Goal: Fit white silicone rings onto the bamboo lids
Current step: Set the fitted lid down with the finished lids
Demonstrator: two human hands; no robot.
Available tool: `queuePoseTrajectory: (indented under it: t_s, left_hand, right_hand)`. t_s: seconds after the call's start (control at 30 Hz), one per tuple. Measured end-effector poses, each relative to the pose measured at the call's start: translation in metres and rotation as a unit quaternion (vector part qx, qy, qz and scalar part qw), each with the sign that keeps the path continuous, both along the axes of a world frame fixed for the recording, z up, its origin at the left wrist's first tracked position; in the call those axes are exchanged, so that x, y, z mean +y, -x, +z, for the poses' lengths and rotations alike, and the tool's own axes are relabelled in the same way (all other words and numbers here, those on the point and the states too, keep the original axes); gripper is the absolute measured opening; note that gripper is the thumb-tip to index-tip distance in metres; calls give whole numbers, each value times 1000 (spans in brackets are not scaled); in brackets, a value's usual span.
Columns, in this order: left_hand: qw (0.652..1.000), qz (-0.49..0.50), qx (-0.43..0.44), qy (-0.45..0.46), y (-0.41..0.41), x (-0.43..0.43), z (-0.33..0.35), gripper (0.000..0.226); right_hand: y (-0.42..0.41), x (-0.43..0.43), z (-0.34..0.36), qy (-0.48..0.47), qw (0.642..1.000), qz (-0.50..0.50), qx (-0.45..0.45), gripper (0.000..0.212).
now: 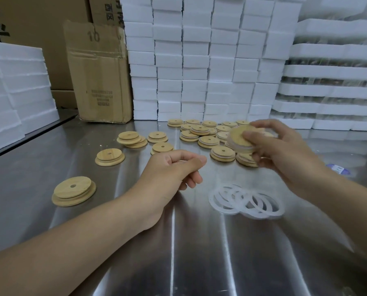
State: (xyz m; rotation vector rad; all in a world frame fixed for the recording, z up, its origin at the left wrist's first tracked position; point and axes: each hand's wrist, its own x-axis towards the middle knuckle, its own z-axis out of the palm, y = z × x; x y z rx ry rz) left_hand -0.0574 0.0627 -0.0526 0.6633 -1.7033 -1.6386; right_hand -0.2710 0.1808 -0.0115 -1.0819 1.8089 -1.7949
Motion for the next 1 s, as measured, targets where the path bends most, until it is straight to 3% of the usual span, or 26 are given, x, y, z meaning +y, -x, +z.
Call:
queuePoseTrajectory:
  t_s: [0.13,0.27,0.43,0.53,0.6,0.67,0.83,1.0]
  left_hand:
    - [1000,3,6,-12,0,1,1,11]
    - [1000,2,4,-14,0,3,1,10]
    - [1000,0,5,-13,-1,4,3,11]
    - [1000,-2,-1,-4,0,4,2,11]
    - [1000,-7,-6,5,0,5,2,11]
    - [1000,-12,-8,11,0,6,2,12]
    - [1000,-12,-8,16,0,5,2,13]
    - [1000,-8,-10,22,0,5,1,12]
  right_hand:
    - [40,4,-2,40,991,-120,-46,29]
    - [60,1,-17,-5,991,-125,-38,46]
    - [64,-4,-33,-116,987,-76,76,58]
    - [65,-5,-35,-203,942,-104,245,58]
    - [63,-6,-36,-233,915,-116,309,63]
    - [61,-6,-36,-219,916,-122,314,61]
    - [52,-4,-31,-92,921,-151,346,34]
    - [44,-7,-33,-262,861,-26,435,71]
